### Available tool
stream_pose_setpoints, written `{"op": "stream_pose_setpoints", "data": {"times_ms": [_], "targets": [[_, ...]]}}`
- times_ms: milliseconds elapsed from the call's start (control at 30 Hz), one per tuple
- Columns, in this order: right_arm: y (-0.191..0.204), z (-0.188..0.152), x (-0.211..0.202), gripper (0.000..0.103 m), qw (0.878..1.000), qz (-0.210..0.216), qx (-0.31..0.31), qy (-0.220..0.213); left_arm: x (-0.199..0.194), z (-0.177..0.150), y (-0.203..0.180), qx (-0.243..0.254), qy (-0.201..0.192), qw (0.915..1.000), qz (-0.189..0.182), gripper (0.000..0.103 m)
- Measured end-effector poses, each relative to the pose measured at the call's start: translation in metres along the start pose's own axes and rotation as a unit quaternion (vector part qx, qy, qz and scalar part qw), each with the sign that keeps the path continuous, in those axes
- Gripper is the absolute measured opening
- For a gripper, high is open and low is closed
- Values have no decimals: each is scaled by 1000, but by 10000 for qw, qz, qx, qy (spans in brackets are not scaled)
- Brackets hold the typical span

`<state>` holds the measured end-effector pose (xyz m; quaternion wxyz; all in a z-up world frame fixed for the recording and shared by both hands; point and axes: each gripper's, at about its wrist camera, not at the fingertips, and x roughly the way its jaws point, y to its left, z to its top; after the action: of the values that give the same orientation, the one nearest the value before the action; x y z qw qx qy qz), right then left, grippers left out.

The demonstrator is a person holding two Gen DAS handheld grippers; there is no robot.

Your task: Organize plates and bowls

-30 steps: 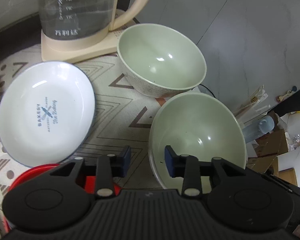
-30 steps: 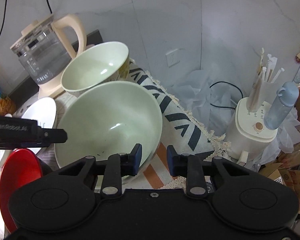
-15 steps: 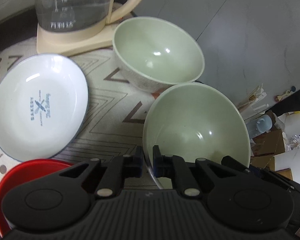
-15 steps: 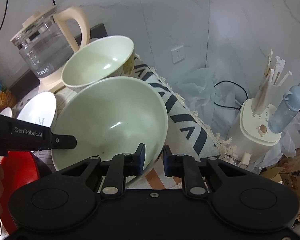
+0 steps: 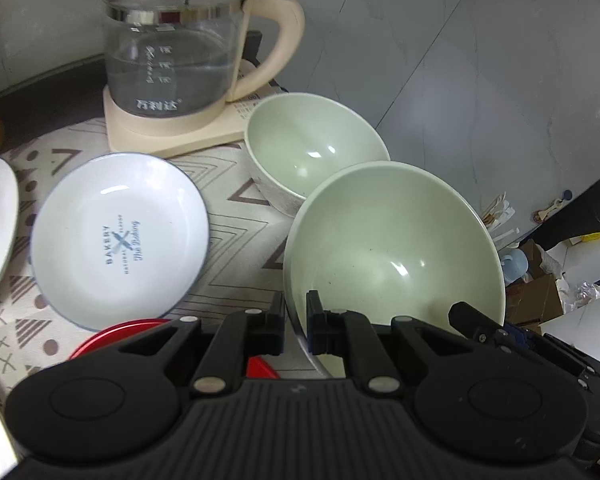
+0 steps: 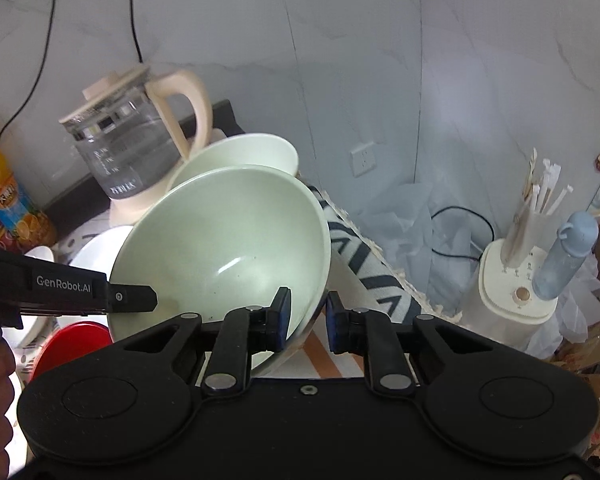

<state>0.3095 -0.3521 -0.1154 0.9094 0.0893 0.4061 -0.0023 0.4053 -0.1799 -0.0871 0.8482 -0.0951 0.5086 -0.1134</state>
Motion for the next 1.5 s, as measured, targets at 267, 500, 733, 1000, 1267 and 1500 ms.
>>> {"op": "stream_pose_setpoints", "data": {"times_ms": [267, 500, 733, 1000, 1267, 1500], "targets": [[20, -3, -21, 18, 9998, 53, 5, -210, -31, -9, 17, 19, -184, 9998, 26, 9], [42, -9, -41, 18, 9992, 103, -44, -381, -55, -22, 33, 69, -295, 9995, 69, 9], [61, -20, -56, 18, 9989, 136, -19, -451, -76, -35, 49, 93, -378, 9992, 92, 9], [81, -35, -68, 18, 9989, 137, -33, -452, -88, -52, 65, 82, -330, 9993, 140, 9], [95, -51, -70, 18, 9994, 126, -52, -311, -89, -69, 80, 35, -153, 9997, 205, 9], [104, -64, -68, 18, 9998, 124, -59, -147, -86, -81, 89, -4, 2, 9996, 266, 9]]}}
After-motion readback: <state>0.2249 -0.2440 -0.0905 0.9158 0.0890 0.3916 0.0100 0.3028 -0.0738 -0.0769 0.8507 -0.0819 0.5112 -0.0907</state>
